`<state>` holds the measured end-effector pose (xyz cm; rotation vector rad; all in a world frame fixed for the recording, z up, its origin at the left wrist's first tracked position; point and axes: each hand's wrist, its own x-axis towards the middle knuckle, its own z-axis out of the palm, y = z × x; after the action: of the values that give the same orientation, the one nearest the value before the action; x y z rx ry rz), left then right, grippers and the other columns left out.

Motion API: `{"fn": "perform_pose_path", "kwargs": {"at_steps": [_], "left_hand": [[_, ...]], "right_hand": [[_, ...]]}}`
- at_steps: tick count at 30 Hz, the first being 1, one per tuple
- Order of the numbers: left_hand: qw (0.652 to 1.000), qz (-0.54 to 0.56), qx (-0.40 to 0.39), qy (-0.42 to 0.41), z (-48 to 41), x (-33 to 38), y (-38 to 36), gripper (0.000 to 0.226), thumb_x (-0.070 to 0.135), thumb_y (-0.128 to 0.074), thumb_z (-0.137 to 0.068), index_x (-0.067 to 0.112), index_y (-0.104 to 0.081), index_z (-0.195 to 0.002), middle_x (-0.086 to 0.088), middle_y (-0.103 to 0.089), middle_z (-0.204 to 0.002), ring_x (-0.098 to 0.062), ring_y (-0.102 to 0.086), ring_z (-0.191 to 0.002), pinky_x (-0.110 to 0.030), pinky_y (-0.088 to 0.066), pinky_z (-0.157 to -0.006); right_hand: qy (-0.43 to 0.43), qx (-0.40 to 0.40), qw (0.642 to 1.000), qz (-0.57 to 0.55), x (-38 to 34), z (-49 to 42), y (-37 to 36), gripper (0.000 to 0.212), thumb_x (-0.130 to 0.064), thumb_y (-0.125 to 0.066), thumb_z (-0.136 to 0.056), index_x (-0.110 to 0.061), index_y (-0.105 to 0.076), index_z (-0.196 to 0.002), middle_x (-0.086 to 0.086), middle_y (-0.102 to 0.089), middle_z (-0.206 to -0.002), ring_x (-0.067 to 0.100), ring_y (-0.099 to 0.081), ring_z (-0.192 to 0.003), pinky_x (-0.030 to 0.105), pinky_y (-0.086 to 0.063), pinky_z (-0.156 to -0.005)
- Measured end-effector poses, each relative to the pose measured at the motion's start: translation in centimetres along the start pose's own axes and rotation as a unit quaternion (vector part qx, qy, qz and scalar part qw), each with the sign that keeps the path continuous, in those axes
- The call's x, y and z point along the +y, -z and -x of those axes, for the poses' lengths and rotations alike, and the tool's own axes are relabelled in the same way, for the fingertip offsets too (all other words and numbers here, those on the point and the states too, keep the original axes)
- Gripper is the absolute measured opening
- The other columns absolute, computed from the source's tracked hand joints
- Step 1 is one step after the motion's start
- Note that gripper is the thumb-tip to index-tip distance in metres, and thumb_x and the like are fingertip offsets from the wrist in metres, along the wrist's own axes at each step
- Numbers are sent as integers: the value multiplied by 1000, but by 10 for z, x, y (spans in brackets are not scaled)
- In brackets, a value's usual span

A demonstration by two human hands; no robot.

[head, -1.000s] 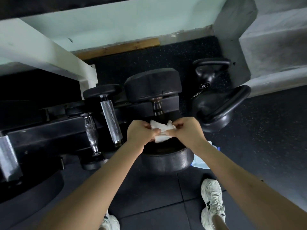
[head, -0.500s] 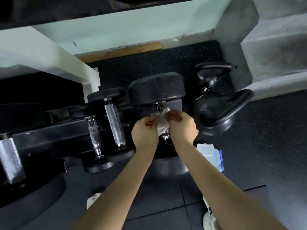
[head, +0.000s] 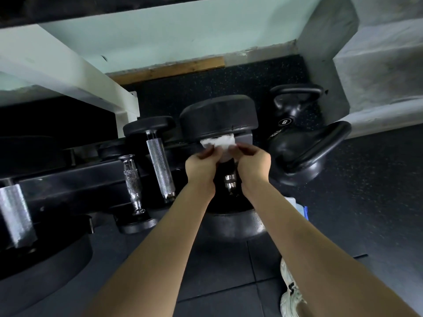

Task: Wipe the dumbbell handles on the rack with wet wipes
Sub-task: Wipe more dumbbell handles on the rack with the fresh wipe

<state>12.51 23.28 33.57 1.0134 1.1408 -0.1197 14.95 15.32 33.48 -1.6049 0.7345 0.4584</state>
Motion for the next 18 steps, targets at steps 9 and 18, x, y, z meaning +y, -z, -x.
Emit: {"fn": "perform_pose_path", "kwargs": {"at_steps": [9,18], "left_hand": [[997,-33,-9,-76,0,5,-4,8,11,-74,-78,6,-68,-82,-6,-72,-81,-18,-69,-78,-35,-57,-82],[990,131,-58,11,-12,-5,-11,5,13,-65,-86,8,-65,-88,3,-71,-63,-8,-69,-60,-21,-56,-65]], "right_hand": [[6,-47,999,-21,-2,-4,-7,24,6,-51,-87,-4,-68,-100,6,-73,-89,15,-68,-78,28,-56,-76],[-16,-97,995,1,-8,-11,-8,8,-14,-66,-87,-12,-70,-80,6,-71,-78,23,-68,-80,36,-57,-79]]}}
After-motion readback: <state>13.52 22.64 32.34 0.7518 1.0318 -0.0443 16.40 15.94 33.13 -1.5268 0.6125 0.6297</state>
